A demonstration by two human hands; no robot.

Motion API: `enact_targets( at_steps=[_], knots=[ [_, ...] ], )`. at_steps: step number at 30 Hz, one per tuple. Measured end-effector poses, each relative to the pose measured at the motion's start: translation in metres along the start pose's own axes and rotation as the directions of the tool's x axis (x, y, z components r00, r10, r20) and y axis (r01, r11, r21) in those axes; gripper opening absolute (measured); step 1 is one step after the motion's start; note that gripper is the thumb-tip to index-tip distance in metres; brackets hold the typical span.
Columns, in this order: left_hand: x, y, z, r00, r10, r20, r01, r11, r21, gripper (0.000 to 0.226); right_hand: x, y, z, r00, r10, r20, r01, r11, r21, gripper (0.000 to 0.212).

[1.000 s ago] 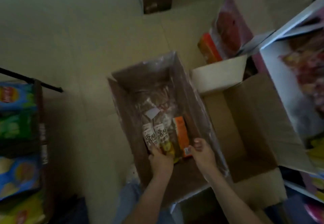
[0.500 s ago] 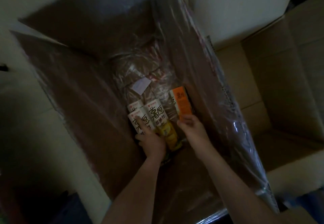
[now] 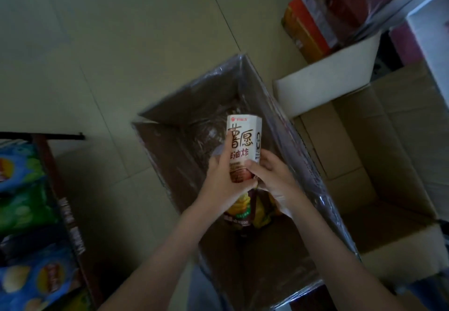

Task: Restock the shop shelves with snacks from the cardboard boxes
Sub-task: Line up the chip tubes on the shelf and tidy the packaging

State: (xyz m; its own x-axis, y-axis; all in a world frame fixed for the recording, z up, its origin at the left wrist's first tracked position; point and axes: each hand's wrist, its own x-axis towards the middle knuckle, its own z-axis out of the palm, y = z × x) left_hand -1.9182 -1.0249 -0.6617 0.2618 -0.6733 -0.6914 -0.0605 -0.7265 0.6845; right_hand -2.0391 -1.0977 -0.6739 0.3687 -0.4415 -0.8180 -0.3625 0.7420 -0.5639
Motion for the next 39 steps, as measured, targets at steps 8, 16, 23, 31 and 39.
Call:
enact_targets(
  at_steps=[8,16,23,31,39],
  knots=[
    [-0.01,0.009,-0.073,0.992,-0.005,0.124,0.044,0.951,-0.307,0.102,-0.003,-0.035,0.031,0.976,-0.08,0.202,0.063,0.994,0.088,0.052],
    [-0.002,0.005,-0.085,0.998,0.003,-0.063,0.013,0.964,0.265,0.084,0.056,0.055,0.023,0.968,-0.144,-0.204,0.057,0.922,-0.383,0.062],
    [0.014,-0.022,-0.077,0.996,0.003,-0.084,0.038,0.872,0.488,0.068,0.123,0.181,0.003,0.997,-0.04,-0.064,-0.042,0.41,-0.911,0.077],
    [0.025,-0.036,-0.079,0.985,-0.022,-0.171,0.084,0.927,0.366,0.066,0.138,0.206,-0.002,0.988,0.108,-0.107,-0.146,0.488,-0.86,0.095],
    [0.009,-0.034,-0.075,0.981,-0.026,-0.193,0.055,0.988,0.142,0.067,0.108,0.177,0.006,0.989,0.012,-0.148,-0.126,0.594,-0.794,0.1]
  ],
)
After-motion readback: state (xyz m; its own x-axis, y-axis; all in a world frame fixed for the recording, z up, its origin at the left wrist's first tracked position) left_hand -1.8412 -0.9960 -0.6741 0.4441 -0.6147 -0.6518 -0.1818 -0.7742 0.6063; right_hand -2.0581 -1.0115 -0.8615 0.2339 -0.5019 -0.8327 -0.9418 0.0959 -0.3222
